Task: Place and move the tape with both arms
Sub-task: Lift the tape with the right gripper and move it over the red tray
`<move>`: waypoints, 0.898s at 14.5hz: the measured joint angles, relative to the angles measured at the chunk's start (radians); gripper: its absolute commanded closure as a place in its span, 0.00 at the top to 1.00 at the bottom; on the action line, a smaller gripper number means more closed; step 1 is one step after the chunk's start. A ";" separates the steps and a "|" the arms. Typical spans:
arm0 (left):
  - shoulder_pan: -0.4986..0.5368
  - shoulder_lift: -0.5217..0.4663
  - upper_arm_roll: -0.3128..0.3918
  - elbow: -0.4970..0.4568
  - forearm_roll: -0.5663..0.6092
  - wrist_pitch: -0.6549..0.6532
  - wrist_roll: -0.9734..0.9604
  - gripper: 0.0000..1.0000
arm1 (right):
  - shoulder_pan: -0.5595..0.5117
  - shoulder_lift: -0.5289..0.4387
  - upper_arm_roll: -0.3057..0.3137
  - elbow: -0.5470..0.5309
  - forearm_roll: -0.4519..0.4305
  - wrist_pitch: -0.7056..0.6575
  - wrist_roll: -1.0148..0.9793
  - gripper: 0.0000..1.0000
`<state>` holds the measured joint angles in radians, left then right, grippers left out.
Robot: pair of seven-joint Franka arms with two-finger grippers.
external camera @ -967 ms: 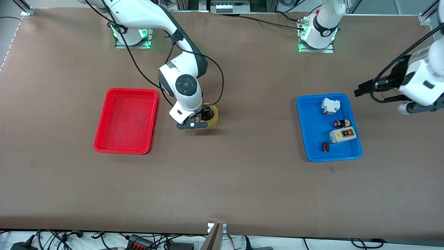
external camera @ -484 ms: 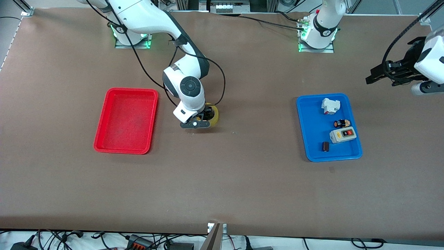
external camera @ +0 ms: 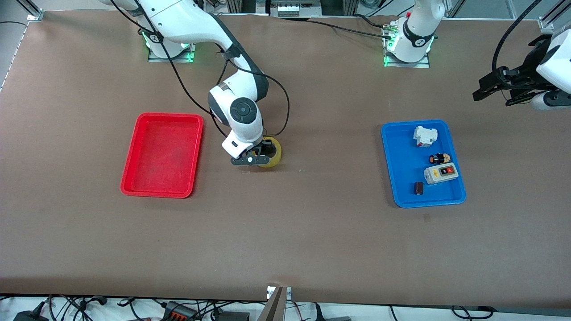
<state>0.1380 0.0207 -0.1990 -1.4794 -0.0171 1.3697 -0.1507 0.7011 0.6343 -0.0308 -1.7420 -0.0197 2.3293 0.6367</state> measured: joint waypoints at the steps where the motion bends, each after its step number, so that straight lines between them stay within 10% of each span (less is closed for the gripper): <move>1: -0.001 0.001 -0.001 0.001 0.000 0.000 0.000 1.00 | -0.008 -0.013 -0.003 0.001 0.000 -0.012 0.000 0.00; 13: -0.055 0.021 -0.007 0.051 -0.030 -0.029 0.005 1.00 | -0.400 -0.389 -0.019 -0.183 0.000 -0.322 -0.340 0.00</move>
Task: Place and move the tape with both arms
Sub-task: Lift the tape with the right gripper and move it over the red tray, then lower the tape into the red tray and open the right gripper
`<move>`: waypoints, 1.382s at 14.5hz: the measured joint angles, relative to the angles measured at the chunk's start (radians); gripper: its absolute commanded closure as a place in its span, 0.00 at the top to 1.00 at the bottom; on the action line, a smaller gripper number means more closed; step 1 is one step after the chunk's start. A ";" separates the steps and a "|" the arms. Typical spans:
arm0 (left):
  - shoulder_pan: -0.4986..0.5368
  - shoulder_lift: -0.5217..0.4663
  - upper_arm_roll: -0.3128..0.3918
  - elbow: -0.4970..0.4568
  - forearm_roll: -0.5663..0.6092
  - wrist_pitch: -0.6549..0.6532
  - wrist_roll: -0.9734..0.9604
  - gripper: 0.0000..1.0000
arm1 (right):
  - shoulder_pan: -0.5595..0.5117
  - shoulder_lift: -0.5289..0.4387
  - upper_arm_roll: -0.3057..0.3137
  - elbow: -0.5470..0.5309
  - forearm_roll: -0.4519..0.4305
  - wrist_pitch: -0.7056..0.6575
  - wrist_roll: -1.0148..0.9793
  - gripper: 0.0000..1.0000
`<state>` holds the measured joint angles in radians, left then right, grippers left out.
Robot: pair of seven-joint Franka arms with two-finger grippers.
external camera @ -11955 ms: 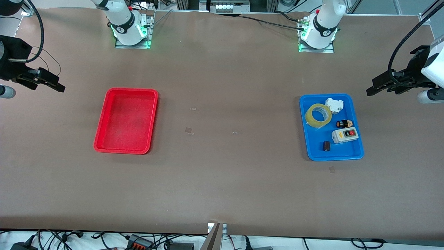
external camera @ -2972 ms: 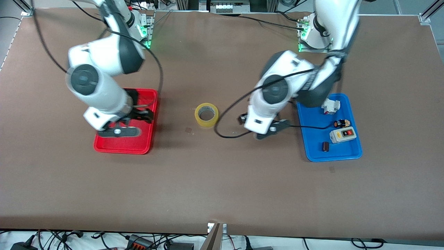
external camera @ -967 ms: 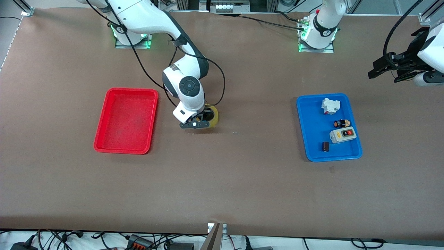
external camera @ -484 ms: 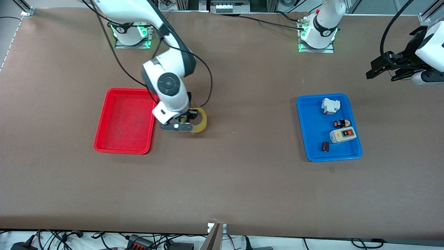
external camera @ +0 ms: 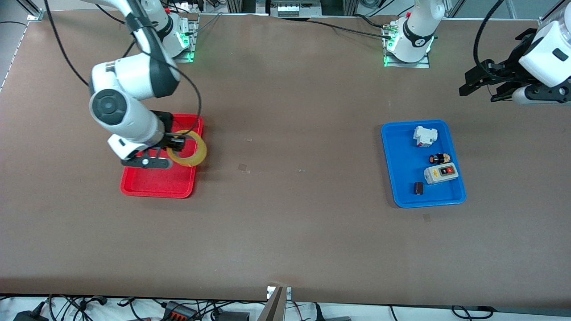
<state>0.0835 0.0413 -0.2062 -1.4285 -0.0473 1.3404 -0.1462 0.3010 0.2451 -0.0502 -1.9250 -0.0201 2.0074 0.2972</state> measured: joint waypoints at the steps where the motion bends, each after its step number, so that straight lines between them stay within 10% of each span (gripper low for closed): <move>1: -0.002 0.003 0.001 0.000 0.000 0.000 0.000 1.00 | -0.034 -0.003 -0.001 -0.026 0.000 0.004 -0.039 0.00; 12: 0.011 0.012 0.007 0.005 0.023 0.004 0.001 1.00 | -0.211 0.065 -0.001 -0.278 0.000 0.347 -0.289 0.05; 20: 0.012 0.012 0.010 0.011 0.039 0.043 0.001 1.00 | -0.218 0.097 0.001 -0.277 0.000 0.409 -0.304 0.82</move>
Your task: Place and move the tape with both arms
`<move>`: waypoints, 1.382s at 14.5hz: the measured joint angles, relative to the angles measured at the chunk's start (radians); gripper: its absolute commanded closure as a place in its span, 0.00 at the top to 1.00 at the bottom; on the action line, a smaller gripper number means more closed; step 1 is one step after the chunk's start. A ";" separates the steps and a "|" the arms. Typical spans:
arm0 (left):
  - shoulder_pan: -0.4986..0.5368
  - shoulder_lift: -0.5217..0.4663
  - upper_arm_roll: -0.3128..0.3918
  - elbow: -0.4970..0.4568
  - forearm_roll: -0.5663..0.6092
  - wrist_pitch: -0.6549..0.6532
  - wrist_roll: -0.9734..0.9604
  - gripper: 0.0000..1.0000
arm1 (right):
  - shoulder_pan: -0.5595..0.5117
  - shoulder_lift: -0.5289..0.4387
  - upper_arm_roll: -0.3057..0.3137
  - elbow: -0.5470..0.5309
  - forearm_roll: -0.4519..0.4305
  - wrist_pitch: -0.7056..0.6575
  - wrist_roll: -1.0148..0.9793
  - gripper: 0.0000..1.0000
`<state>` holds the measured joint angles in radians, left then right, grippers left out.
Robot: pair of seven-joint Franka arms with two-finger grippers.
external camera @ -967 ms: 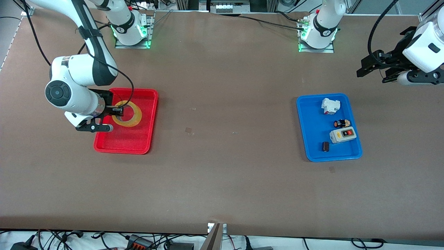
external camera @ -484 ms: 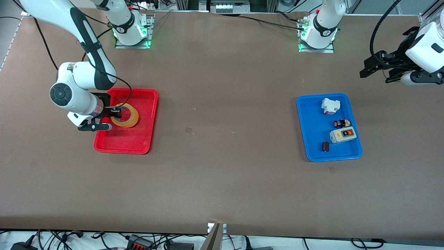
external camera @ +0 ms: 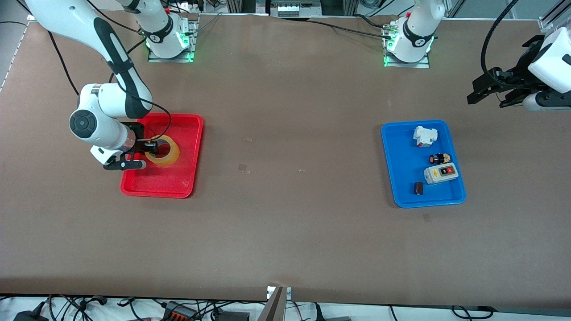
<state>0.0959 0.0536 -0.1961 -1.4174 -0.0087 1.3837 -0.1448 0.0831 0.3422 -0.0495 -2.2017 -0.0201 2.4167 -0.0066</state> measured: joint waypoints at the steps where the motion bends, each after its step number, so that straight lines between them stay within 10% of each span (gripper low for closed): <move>1: 0.000 0.000 0.000 0.000 0.000 0.001 0.000 1.00 | 0.000 -0.004 0.000 0.011 0.000 0.001 0.000 0.87; 5: 0.009 -0.015 0.004 -0.042 0.004 0.073 0.000 1.00 | -0.001 -0.044 0.000 0.096 0.000 -0.032 -0.004 0.96; 12: 0.008 -0.065 -0.003 -0.142 0.004 0.155 0.000 1.00 | -0.010 -0.143 -0.002 0.432 0.000 -0.512 -0.005 0.96; 20: 0.007 -0.058 -0.004 -0.157 0.004 0.174 0.000 1.00 | -0.049 -0.380 -0.021 0.411 0.000 -0.668 -0.009 0.95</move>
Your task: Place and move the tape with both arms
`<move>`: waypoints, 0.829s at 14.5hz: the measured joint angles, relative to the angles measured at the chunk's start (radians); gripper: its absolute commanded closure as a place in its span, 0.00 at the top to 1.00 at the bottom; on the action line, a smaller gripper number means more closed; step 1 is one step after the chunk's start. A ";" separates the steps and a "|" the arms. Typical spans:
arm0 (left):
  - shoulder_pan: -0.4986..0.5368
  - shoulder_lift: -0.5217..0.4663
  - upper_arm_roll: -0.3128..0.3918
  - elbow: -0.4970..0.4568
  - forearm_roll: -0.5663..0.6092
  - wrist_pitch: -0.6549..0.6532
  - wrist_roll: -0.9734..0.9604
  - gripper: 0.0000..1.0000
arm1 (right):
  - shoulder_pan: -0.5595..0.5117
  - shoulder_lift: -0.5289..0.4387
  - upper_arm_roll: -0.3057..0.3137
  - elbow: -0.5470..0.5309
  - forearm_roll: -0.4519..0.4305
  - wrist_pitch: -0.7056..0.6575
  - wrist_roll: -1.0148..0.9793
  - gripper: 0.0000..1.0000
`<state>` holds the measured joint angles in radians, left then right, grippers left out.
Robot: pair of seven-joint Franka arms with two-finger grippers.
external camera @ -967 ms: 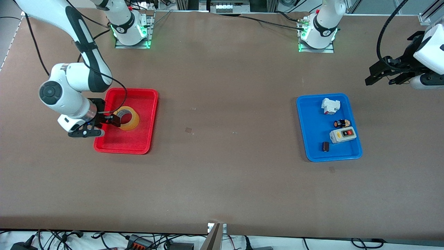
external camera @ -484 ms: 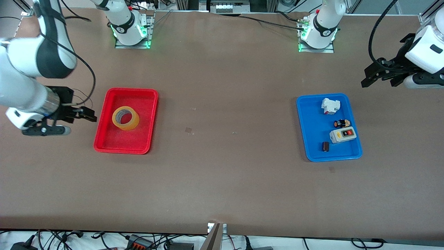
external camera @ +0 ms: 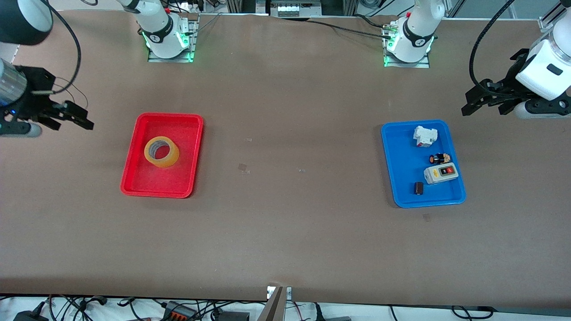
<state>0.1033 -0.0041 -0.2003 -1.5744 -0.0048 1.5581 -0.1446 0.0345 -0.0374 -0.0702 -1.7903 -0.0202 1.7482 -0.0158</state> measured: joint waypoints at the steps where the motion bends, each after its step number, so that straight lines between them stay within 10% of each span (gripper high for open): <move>1: 0.000 0.000 0.000 0.000 0.000 0.000 0.000 1.00 | -0.004 -0.024 0.000 -0.011 0.000 -0.006 -0.001 0.96; 12: 0.000 0.004 0.000 0.020 0.000 -0.012 0.000 1.00 | -0.004 0.056 0.010 0.189 -0.001 -0.205 -0.001 0.98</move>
<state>0.1031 0.0000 -0.2003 -1.5548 -0.0048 1.5460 -0.1446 0.0305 0.0186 -0.0599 -1.6008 -0.0208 1.5432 -0.0168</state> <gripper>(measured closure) 0.000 0.013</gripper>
